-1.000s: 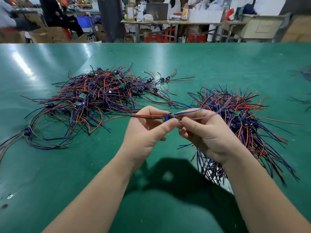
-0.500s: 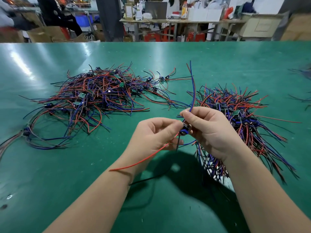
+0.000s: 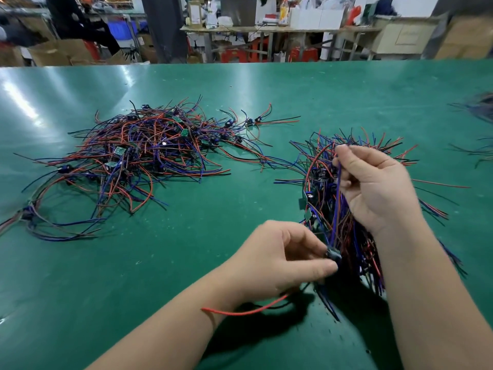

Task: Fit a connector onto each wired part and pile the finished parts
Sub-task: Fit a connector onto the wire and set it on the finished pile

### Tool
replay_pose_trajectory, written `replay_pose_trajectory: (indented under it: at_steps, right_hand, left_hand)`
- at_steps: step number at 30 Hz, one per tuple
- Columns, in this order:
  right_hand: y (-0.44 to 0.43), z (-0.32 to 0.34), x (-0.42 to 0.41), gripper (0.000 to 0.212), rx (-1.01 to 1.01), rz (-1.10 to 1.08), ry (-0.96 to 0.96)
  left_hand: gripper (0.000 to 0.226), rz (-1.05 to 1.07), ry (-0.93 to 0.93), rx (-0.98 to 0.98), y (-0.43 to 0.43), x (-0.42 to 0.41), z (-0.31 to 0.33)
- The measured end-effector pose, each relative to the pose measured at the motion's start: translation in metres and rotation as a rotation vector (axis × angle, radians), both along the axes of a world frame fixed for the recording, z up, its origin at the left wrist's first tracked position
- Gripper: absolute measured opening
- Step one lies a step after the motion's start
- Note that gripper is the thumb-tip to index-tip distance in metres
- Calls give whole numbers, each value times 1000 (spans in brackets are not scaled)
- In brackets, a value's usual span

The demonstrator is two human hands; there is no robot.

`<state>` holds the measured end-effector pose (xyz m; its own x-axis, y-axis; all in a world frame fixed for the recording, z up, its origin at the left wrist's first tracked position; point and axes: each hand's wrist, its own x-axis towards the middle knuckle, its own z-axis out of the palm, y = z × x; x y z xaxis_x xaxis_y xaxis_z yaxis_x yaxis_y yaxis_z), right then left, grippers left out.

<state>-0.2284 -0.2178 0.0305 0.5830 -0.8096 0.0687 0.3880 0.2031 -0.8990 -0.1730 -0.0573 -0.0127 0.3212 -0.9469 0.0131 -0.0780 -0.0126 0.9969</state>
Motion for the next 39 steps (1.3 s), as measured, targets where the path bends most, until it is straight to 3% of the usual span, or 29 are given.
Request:
replay_pose_trajectory:
  at_steps: [4,7,8,11,14,17,21,24,27,29,31,34,36,39]
  right_hand:
    - [-9,0,-3,22,70,-91,-96]
    - [-9,0,-2,3,37,-93,-72]
    - [-6,-1,-2,8,-3,-45,-24]
    - [9,-4,0,22,-276,237,194]
    - [27,-12,4,10,-599,380,359]
    - [27,-16,6,10,-611,295,328]
    - [21,-16,5,9,-648,263,370]
    - [23,-16,4,20,-682,291,402]
    - [25,-14,5,20,-697,166,348]
    - [23,-11,4,20,-627,50,292]
    - [13,-9,1,19,-565,-117,255]
    - [-10,-4,-11,20,-601,-463,280]
    - [-26,-2,-21,17,-651,-606,379]
    - [-42,-10,-26,11,-781,-526,733]
  left_hand:
    - [16,-62,142,-30,3,-2,3]
    - [16,77,314,-124,4,5,13]
    - [20,163,332,-145,3,10,15]
    - [31,386,300,-170,0,25,14]
    - [33,445,234,-153,2,32,11]
    - [18,401,178,-173,3,32,8]
    - [33,346,177,-189,2,27,7]
    - [39,359,172,-177,2,28,7]
    - [41,328,167,-153,4,29,10]
    - [32,352,92,-134,5,32,13]
    - [26,517,-67,-105,8,45,15]
    - [24,944,-536,70,25,89,17]
    - [35,1127,-789,297,42,119,14]
    - [44,1130,-793,685,61,143,2]
